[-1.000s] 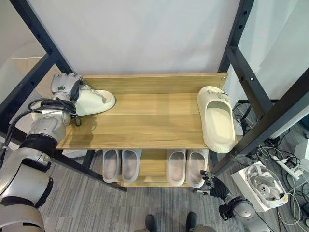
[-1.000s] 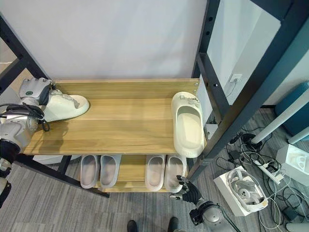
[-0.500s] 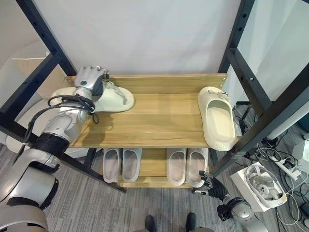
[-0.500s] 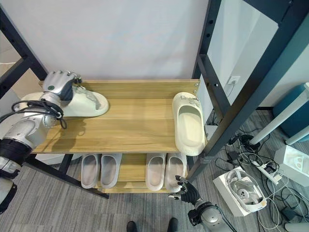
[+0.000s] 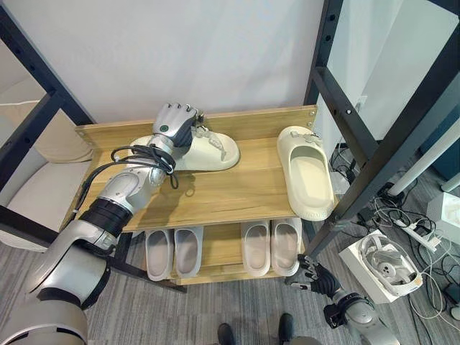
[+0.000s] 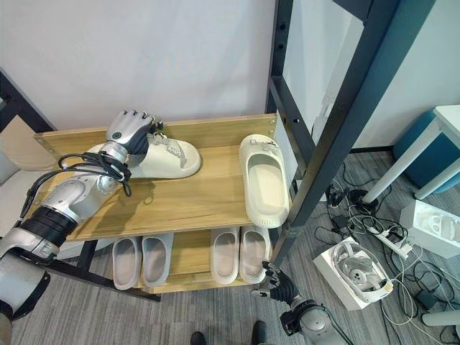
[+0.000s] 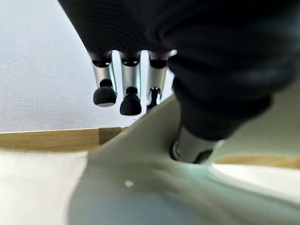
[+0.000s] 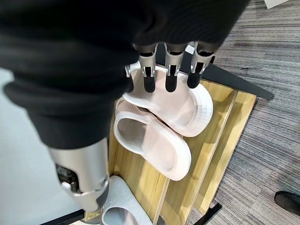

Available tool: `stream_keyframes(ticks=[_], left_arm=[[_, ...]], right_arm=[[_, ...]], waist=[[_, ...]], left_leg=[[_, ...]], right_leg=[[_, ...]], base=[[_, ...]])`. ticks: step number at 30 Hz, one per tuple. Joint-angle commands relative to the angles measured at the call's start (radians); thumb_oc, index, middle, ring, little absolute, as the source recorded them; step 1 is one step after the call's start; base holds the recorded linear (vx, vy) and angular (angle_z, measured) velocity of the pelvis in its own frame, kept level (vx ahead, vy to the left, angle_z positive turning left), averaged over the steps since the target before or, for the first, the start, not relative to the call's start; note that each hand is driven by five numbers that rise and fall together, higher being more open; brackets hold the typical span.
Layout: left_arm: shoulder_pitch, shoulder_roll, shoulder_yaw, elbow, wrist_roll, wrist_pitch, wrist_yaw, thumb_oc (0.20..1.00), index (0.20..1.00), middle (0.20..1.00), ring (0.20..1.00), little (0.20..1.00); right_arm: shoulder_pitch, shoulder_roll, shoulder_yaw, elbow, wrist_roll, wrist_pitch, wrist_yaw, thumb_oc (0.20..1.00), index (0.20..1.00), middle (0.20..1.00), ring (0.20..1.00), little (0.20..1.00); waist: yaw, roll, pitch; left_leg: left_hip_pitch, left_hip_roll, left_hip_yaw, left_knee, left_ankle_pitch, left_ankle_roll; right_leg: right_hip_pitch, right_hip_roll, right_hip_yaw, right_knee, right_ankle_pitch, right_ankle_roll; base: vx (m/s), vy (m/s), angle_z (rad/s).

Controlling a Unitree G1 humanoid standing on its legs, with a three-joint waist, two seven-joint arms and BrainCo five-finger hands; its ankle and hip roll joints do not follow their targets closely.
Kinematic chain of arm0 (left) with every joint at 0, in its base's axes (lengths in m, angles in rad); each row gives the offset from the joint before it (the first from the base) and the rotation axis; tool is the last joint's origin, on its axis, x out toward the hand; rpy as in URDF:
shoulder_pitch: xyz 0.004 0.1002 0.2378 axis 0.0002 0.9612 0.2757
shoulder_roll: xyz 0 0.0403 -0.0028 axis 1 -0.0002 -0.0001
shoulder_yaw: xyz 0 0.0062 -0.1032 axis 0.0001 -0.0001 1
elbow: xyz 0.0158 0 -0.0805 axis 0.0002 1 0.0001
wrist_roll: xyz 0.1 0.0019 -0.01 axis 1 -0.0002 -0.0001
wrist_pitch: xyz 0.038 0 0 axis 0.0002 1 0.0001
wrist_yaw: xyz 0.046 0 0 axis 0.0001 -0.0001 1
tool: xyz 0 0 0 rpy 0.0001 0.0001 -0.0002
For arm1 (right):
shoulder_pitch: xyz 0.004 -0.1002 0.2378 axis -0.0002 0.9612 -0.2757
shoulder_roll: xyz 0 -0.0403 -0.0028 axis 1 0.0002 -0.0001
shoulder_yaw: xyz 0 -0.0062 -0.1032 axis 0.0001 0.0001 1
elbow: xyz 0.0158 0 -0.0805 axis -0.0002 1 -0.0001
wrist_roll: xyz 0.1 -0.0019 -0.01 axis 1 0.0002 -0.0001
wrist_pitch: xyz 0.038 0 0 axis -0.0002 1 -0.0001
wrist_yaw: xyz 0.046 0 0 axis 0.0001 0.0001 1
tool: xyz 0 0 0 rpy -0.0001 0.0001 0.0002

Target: Arrange the slippers neatly on the shoe rack.

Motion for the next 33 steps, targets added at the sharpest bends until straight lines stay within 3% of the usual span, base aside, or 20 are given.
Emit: stream_keyframes(ticks=[1, 15, 16, 25, 27, 32, 33], left_arm=[[-0.199, -0.020, 0.011, 0.079, 0.022, 0.020, 0.035, 0.200, 0.200, 0.200, 0.200, 0.200], [-0.264, -0.196, 0.019, 0.180, -0.075, 0.066, 0.022, 0.200, 0.200, 0.200, 0.200, 0.200], [-0.270, -0.196, 0.004, 0.193, -0.055, 0.075, 0.004, 1.000, 1.000, 1.000, 1.000, 1.000], [-0.223, -0.130, 0.017, 0.196, -0.030, 0.091, -0.043, 1.000, 1.000, 1.000, 1.000, 1.000], [-0.151, -0.029, 0.080, 0.146, -0.047, 0.091, -0.028, 1.000, 1.000, 1.000, 1.000, 1.000], [-0.058, 0.034, 0.147, 0.092, -0.071, 0.076, -0.022, 1.000, 1.000, 1.000, 1.000, 1.000], [0.007, 0.039, 0.198, 0.068, -0.128, 0.061, -0.023, 1.000, 1.000, 1.000, 1.000, 1.000]], right_arm=[[0.006, 0.023, -0.003, -0.044, 0.023, -0.037, -0.007, 1.000, 1.000, 1.000, 1.000, 1.000], [-0.017, 0.042, 0.009, -0.014, 0.013, -0.008, -0.023, 1.000, 1.000, 1.000, 1.000, 1.000], [-0.017, 0.042, 0.006, -0.012, 0.012, -0.005, -0.024, 1.000, 1.000, 1.000, 1.000, 1.000], [-0.013, 0.056, -0.004, 0.002, 0.010, 0.003, -0.018, 1.000, 1.000, 1.000, 1.000, 1.000], [-0.014, 0.066, -0.006, 0.008, 0.016, 0.004, -0.012, 1.000, 1.000, 1.000, 1.000, 1.000], [-0.012, 0.075, -0.010, 0.015, 0.014, 0.002, -0.008, 1.000, 1.000, 1.000, 1.000, 1.000], [-0.011, 0.079, -0.015, 0.017, 0.015, 0.004, -0.007, 1.000, 1.000, 1.000, 1.000, 1.000]], waist=[[-0.004, -0.049, -0.040], [-0.007, -0.048, -0.050], [-0.007, -0.047, -0.050], [0.009, -0.047, -0.050], [0.030, -0.047, -0.051], [0.042, -0.049, -0.051], [0.047, -0.050, -0.051]], left_leg=[[0.031, 0.005, -0.025, -0.008, -0.066, -0.026], [0.036, 0.006, -0.032, -0.008, -0.065, -0.024], [0.035, 0.007, -0.032, -0.008, -0.064, -0.023], [0.035, 0.006, -0.040, -0.008, -0.063, -0.023], [0.034, 0.005, -0.047, -0.008, -0.061, -0.024], [0.033, 0.004, -0.050, -0.008, -0.059, -0.025], [0.032, 0.003, -0.051, -0.008, -0.059, -0.024]], right_leg=[[-0.011, -0.127, -0.020, -0.006, 0.074, 0.155], [-0.003, -0.125, -0.023, -0.006, 0.071, 0.147], [-0.004, -0.124, -0.023, -0.006, 0.072, 0.147], [0.002, -0.123, -0.036, -0.006, 0.071, 0.147], [0.008, -0.125, -0.047, -0.006, 0.071, 0.146], [0.010, -0.127, -0.055, -0.006, 0.071, 0.146], [0.011, -0.128, -0.057, -0.006, 0.071, 0.145]], base=[[0.00, 0.000, 0.00], [0.00, 0.000, 0.00], [0.00, 0.000, 0.00], [0.00, -0.002, 0.05], [0.00, 0.000, 0.00], [-0.01, 0.008, 0.06], [-0.01, 0.017, 0.10]])
